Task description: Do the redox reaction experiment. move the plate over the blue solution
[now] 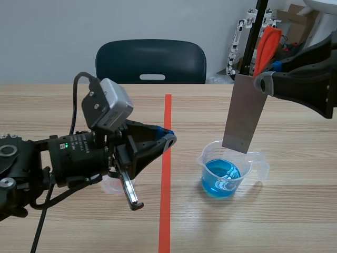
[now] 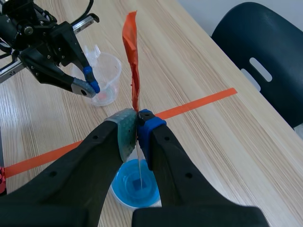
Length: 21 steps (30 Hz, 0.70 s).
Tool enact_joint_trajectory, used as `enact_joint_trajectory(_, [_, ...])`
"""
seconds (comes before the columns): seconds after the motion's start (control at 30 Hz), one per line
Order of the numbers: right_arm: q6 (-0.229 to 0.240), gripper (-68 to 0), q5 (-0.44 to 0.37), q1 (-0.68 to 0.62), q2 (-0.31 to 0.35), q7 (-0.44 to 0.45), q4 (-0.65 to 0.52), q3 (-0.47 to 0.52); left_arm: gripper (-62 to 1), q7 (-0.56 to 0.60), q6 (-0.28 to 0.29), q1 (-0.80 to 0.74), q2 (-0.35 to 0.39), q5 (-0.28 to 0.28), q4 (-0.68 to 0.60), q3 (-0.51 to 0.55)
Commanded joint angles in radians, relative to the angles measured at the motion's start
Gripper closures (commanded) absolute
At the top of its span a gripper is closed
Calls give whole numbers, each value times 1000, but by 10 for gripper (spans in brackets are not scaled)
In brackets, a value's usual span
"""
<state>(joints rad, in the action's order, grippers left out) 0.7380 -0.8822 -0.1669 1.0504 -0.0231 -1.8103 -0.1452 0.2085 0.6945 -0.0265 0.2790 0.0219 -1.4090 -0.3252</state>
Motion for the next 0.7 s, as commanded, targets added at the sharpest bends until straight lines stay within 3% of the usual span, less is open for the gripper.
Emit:
enact_joint_trajectory(0.0, [8,-6,-14,12,10,22,1,23,-25,13,2,21,-19,-7,-2,-10])
enact_joint_trajectory(0.2, [8,-6,-14,12,10,22,1,23,-25,-65,-14,59,-62,-3,4,-42])
enact_joint_trajectory(0.67, [8,-6,-14,12,10,18,1,23,-27,-69,-30,80,-96,-3,77,-47])
